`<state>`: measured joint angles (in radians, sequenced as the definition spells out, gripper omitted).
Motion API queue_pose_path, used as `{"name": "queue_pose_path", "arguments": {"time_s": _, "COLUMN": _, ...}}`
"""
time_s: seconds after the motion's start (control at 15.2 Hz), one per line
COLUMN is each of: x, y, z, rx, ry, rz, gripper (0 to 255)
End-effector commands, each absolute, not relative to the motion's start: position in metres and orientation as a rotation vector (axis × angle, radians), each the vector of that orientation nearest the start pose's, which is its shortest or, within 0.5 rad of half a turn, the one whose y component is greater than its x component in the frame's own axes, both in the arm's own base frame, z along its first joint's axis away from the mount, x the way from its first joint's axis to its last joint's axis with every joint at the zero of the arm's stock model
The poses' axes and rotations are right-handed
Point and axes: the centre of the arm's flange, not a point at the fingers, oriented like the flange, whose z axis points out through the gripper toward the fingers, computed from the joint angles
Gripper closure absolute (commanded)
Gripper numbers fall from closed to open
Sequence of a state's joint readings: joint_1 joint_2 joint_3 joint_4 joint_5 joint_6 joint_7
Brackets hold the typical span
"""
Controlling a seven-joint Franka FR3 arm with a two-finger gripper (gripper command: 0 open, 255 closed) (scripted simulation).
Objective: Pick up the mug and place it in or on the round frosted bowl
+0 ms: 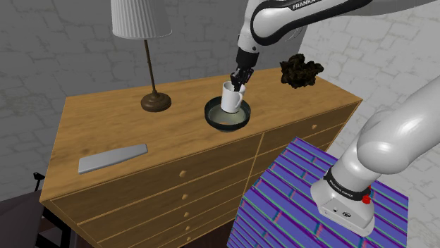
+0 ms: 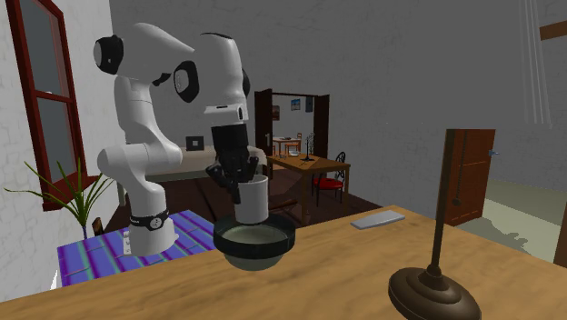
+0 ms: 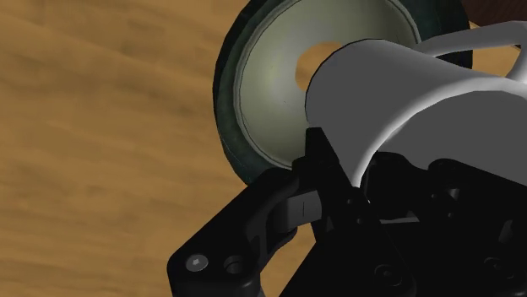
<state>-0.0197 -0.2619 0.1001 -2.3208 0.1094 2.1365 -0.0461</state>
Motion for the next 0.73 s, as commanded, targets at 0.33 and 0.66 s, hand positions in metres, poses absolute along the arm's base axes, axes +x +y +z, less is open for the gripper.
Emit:
{"name": "queue_pose_path", "arguments": {"time_s": 0.33, "x": 0.4715, "y": 0.0444, "z": 0.4479, "rx": -3.068, "ry": -0.106, "rz": -0.118, "gripper": 255}}
{"name": "queue_pose_path", "arguments": {"time_s": 0.66, "x": 0.4715, "y": 0.0444, "z": 0.4479, "rx": -3.068, "ry": -0.106, "rz": -0.118, "gripper": 0}}
